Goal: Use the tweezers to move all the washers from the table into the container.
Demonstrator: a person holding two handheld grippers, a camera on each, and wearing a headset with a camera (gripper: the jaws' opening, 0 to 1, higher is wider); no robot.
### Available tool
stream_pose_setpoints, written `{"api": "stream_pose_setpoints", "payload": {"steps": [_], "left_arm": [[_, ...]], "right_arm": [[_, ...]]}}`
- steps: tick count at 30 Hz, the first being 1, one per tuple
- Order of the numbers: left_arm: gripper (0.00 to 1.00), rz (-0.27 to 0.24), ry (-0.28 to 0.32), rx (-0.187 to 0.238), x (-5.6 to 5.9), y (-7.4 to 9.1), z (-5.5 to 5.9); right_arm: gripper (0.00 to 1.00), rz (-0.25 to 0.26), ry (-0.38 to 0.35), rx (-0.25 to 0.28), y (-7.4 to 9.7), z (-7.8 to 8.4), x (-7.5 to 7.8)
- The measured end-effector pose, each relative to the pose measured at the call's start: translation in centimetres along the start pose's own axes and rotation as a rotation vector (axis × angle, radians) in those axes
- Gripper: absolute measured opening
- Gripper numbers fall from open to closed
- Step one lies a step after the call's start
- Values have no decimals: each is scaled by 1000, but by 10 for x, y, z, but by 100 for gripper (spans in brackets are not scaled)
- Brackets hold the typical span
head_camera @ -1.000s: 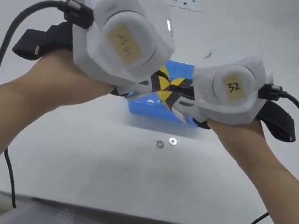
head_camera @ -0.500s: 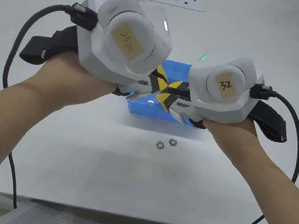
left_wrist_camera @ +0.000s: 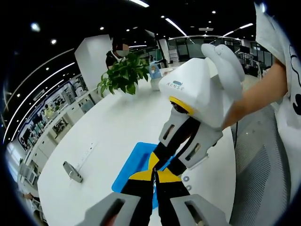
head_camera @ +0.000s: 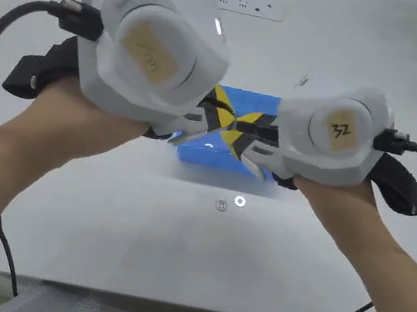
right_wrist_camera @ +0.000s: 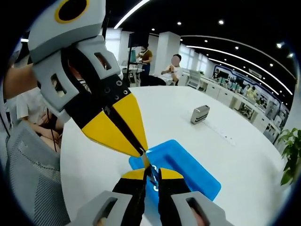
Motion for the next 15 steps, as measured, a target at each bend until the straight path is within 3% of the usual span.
{"api": "stream_pose_setpoints", "payload": {"steps": [10,15], "left_arm": [[0,0,-6,48,11,16,-9],[0,6,22,45,14,18,-10]], "right_arm": [[5,16,-1,30,17,-5,-14],[5,11,-11,31,20,-5,-20]]}}
Point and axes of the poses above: the centre of the closed fingertips' face, and the gripper's own axes: y roughly backward along the fingers, x roughly to its right, z roughly out of its underside, the point moved 9 cm from there along y, roughly backward along the fingers, and after that the axes turned 7 degrees about -z, right-handed, at the moved point
